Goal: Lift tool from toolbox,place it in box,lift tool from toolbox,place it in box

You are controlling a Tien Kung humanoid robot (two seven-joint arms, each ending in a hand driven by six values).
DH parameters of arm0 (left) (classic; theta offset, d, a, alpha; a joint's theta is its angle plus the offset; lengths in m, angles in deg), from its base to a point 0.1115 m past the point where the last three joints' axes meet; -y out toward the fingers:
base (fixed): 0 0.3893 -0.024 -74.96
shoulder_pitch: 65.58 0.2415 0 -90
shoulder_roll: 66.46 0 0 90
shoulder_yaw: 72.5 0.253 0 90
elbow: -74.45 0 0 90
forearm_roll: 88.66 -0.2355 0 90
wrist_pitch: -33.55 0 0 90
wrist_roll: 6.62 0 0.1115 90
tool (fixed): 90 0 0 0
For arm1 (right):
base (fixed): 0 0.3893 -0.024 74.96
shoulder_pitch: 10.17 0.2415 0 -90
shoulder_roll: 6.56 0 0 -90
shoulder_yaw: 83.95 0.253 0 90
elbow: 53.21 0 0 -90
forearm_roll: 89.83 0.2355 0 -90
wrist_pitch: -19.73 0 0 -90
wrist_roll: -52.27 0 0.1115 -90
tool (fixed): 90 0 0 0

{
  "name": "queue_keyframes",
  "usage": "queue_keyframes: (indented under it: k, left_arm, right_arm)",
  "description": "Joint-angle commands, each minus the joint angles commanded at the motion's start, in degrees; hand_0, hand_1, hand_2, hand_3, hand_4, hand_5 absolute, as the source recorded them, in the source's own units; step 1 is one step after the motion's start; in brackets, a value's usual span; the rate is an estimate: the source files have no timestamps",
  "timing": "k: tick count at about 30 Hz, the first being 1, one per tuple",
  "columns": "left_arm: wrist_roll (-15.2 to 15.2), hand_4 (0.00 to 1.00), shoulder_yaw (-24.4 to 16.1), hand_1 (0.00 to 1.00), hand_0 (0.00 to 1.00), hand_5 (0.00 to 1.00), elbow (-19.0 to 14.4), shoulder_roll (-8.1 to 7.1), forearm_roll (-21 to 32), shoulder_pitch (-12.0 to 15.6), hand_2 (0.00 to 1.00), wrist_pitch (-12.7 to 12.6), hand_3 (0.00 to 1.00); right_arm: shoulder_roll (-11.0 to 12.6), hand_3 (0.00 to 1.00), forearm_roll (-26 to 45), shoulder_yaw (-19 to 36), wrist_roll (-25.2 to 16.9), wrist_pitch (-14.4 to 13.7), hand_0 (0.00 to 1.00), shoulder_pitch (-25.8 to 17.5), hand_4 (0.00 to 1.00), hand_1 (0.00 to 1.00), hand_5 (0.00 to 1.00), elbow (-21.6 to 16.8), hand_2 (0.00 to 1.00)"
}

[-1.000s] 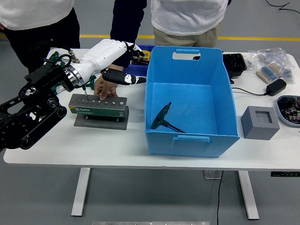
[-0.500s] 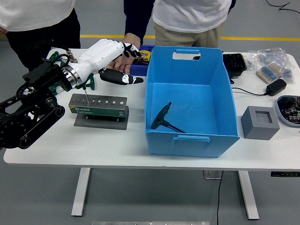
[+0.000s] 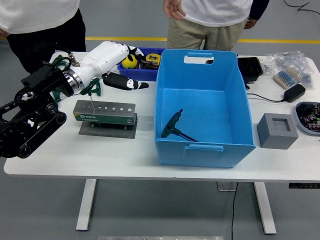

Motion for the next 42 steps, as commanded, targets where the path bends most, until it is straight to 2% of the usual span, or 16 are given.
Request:
queue_keyframes:
  k: [18, 27, 32, 42]
  left_arm:
    - [0.1, 0.96, -0.3, 0.581, 0.529, 0.713, 0.5, -0.44, -0.8, 0.1, 0.63, 0.4, 0.696]
    - [0.3, 0.959, -0.2, 0.575, 0.527, 0.714, 1.8, -1.29, -2.1, 0.2, 0.624, 0.9, 0.664]
    - [0.2, 0.959, -0.9, 0.571, 0.528, 0.714, 2.0, -2.35, -2.5, 1.3, 0.621, 1.0, 0.665]
    - [-0.4, 0.959, -5.8, 0.573, 0.527, 0.714, 2.5, -4.51, -3.2, 5.8, 0.628, 0.2, 0.676]
  right_arm:
    - [0.1, 0.597, 0.0, 0.0, 0.0, 0.0, 0.704, 0.2, 0.83, 0.691, 0.724, 0.0, 0.733]
    - [0.2, 0.596, 0.3, -0.2, -0.2, 0.0, 0.703, 0.3, 0.83, 0.691, 0.724, 0.0, 0.733]
    - [0.1, 0.597, 0.9, -0.4, -0.3, 0.0, 0.702, 0.2, 0.83, 0.692, 0.724, 0.0, 0.733]
    - [0.1, 0.596, 1.1, -0.6, -0.4, 0.0, 0.702, 0.0, 0.83, 0.69, 0.724, 0.0, 0.733]
